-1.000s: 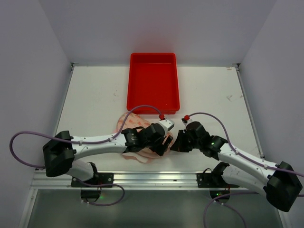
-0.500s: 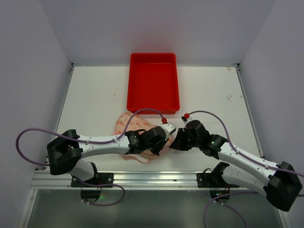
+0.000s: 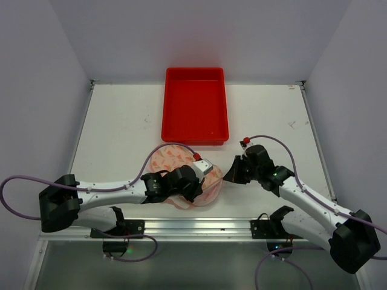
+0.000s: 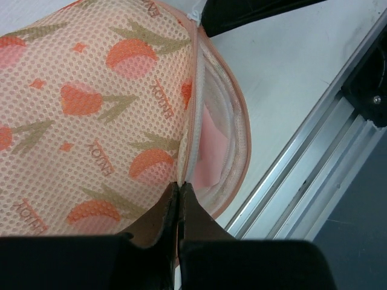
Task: Unzip the laundry bag and remove the bra
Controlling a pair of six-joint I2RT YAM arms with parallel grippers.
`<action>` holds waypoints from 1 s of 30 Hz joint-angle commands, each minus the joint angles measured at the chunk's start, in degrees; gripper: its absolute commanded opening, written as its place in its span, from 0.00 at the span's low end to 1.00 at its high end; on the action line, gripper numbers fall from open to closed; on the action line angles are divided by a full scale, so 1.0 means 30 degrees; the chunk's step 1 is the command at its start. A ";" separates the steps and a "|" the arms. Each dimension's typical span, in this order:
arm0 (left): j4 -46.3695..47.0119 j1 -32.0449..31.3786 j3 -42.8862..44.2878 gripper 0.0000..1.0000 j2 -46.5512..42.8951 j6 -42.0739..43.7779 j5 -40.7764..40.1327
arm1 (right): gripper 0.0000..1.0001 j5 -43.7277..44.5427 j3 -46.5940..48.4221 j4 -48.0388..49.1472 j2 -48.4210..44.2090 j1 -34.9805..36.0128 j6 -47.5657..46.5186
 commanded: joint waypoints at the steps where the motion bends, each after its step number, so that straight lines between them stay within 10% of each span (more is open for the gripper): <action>1: -0.1416 -0.0072 -0.1031 0.00 -0.1152 -0.0348 0.0919 | 0.00 0.0734 0.0805 0.0701 0.0138 -0.0481 -0.1454; 30: -0.2148 -0.0453 -0.4752 0.00 -0.5840 -0.1958 0.4669 | 0.00 0.1375 -0.0691 0.0791 0.0695 0.0427 -0.1981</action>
